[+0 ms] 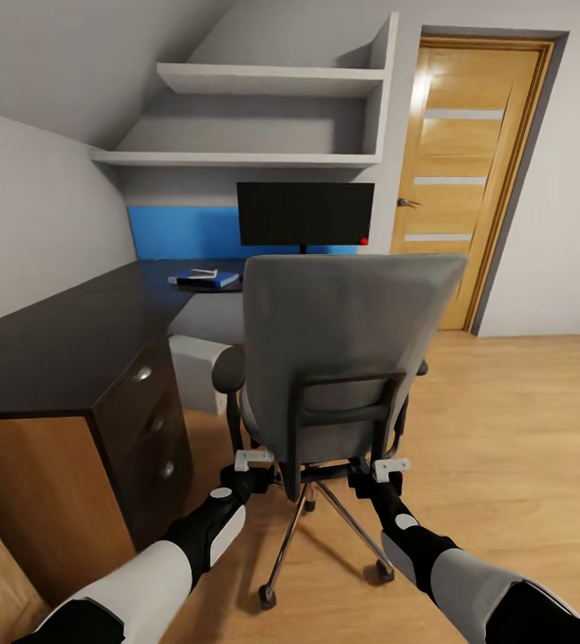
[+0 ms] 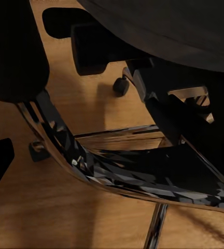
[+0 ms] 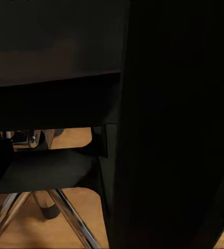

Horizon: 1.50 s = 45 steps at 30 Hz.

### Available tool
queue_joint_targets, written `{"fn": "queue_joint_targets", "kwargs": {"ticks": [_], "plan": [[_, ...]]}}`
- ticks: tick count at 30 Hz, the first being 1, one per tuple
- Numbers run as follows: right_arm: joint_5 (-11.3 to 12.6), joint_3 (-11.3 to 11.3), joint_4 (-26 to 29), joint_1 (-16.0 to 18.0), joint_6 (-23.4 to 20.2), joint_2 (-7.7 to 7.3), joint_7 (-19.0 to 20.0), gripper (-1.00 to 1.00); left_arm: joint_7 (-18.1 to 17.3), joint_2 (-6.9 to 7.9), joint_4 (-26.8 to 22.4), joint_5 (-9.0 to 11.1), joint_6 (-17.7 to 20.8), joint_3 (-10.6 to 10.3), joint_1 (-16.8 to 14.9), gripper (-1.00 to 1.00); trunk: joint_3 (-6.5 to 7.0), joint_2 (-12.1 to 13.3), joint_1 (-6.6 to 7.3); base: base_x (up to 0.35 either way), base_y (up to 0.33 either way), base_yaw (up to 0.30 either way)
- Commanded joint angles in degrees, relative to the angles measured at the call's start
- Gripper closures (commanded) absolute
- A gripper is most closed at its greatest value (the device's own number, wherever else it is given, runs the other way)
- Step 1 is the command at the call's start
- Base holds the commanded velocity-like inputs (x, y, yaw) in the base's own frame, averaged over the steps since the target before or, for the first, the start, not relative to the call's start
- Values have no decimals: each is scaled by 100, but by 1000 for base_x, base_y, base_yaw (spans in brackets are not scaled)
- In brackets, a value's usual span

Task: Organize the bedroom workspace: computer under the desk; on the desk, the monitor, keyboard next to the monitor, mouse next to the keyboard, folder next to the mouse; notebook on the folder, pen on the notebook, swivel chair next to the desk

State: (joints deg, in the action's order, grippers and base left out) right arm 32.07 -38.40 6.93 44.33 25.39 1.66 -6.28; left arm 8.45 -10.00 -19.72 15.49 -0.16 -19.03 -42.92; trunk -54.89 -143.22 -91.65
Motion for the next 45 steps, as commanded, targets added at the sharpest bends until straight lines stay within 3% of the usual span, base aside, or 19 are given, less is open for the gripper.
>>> {"fn": "queue_joint_targets", "kwargs": {"ticks": [1,45], "plan": [[1,-81,-2,5,9,1,-40,-100,42,0,0,41,-2,-29,-6,-100,-5,-2,-2,320,0,0],[0,-80,-8,5,9,1,-40,-100,43,0,-6,41,-18,-18,-6,-100,-5,-2,-2,320,0,0]]}}
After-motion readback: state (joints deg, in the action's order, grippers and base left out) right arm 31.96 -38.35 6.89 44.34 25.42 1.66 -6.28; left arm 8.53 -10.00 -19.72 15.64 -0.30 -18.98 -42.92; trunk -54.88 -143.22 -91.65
